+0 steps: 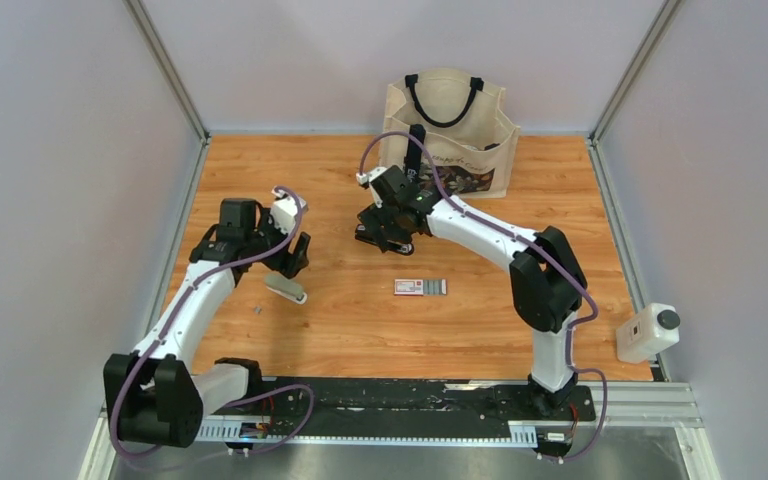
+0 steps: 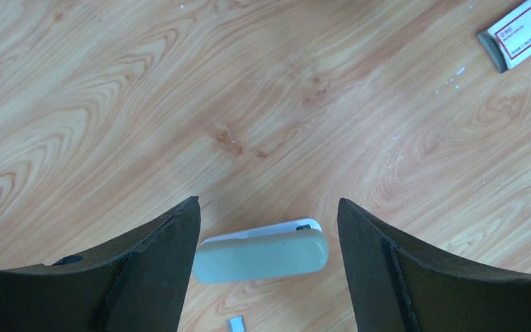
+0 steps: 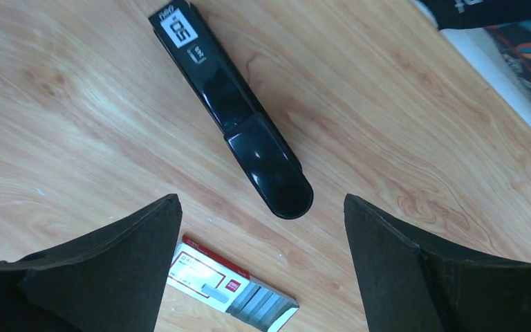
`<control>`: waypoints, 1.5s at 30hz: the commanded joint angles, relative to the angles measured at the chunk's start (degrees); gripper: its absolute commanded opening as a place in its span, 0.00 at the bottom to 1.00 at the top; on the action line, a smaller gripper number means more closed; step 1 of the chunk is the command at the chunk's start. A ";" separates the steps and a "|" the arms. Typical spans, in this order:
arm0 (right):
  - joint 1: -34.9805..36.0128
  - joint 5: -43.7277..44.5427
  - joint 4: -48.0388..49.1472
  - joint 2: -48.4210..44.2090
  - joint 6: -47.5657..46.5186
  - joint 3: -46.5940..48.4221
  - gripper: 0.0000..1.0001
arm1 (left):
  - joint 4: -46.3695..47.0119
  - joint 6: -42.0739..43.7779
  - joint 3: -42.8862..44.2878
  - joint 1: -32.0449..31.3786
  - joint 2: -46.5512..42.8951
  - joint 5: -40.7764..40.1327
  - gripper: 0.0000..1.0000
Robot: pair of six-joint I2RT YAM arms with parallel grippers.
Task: Unload the staples from the stapler
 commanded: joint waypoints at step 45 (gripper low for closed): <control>8.06 -6.55 2.14 5.18 18.07 1.51 0.09 | -5.11 17.86 -11.22 -14.54 -6.36 -16.05 0.69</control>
